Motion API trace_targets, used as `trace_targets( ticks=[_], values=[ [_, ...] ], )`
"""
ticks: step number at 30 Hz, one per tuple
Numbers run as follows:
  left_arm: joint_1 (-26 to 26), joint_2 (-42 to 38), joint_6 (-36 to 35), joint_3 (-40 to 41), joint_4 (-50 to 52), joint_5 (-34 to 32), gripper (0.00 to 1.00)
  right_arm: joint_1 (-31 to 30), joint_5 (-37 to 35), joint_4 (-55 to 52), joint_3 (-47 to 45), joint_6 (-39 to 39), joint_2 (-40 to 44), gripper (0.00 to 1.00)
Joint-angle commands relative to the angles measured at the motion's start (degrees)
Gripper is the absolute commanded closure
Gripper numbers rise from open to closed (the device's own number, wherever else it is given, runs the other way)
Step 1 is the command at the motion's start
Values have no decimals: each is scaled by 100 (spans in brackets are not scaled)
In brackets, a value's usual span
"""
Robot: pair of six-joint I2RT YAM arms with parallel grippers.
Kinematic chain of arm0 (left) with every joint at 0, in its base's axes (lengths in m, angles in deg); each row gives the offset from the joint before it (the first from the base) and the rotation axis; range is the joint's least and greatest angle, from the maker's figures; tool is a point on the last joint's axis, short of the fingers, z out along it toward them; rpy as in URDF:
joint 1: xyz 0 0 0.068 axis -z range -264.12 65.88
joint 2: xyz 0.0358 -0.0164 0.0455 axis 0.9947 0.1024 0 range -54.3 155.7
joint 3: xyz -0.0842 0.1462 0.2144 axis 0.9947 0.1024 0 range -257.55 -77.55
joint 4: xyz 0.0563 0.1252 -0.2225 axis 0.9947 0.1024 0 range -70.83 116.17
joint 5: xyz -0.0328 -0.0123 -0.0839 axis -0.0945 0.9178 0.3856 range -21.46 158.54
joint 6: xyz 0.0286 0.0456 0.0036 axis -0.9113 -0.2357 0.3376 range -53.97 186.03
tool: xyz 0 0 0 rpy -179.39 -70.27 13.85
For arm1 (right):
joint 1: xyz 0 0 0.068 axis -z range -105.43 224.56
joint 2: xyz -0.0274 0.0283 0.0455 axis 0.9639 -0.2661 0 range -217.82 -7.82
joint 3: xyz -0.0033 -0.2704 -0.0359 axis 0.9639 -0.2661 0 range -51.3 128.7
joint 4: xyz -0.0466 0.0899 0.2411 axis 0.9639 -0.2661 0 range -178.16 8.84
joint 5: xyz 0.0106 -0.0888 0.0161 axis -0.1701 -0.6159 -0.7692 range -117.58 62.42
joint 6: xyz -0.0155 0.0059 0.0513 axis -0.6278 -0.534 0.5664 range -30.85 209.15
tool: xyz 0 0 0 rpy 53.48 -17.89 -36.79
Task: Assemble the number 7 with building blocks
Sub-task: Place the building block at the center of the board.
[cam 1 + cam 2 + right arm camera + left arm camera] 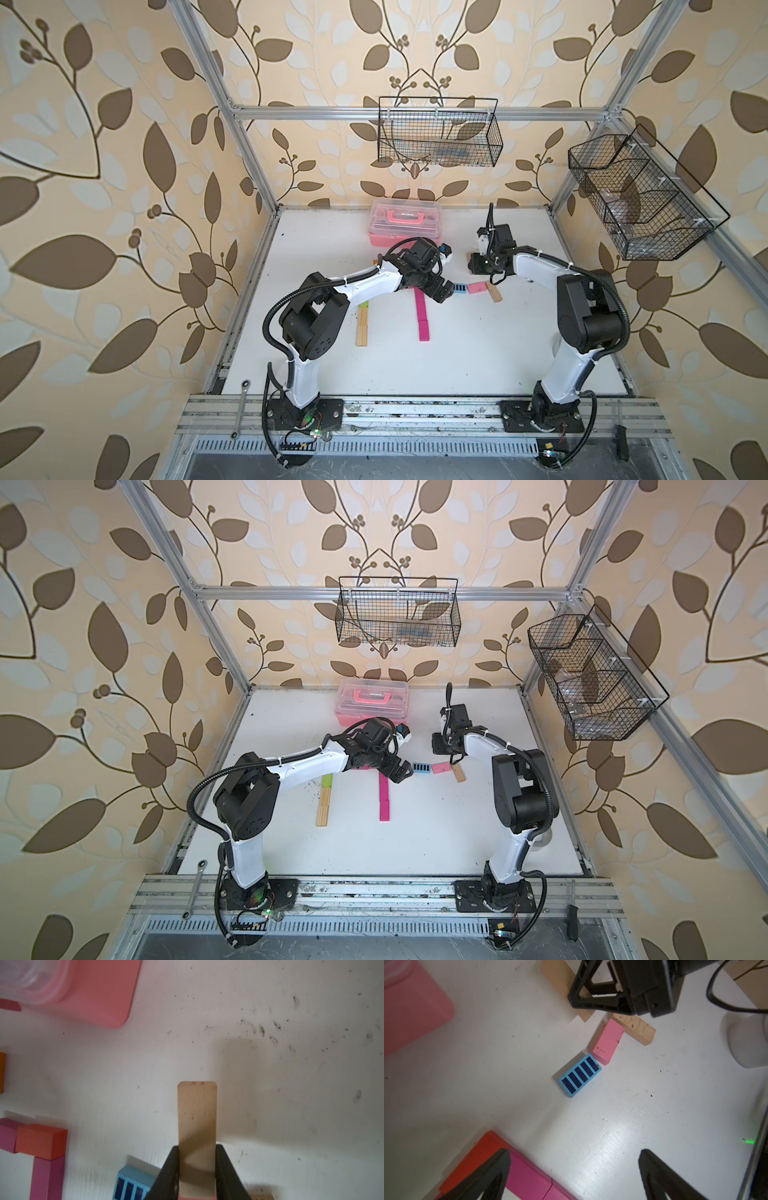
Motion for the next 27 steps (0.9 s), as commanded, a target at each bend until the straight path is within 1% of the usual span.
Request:
trace_targets(
  ticks=[1, 5, 11, 15, 20, 22, 27],
  values=[
    [-34, 70, -335, -302, 274, -50, 1, -15, -46, -132, -55, 59, -95, 73],
    [-34, 77, -295, -299, 167, 63, 1, -26, 59, -146, -460, 175, 70, 73],
    [-34, 315, -273, -373, 165, 91, 1, -22, -50, -183, -1568, 399, 970, 73],
    [-25, 567, -41, -437, -120, 139, 1, -17, -101, -249, -1962, 470, 1431, 73],
    [31, 981, 84, -866, 55, -147, 1, 10, -98, -373, -2035, 353, 1795, 73],
    [92, 1069, 102, -871, 7, -391, 1, 18, 8, -343, -2002, 202, 1902, 73],
    [192, 1235, 237, -890, -44, -700, 1, 53, 156, -366, -1650, -461, 1832, 73]
  ],
)
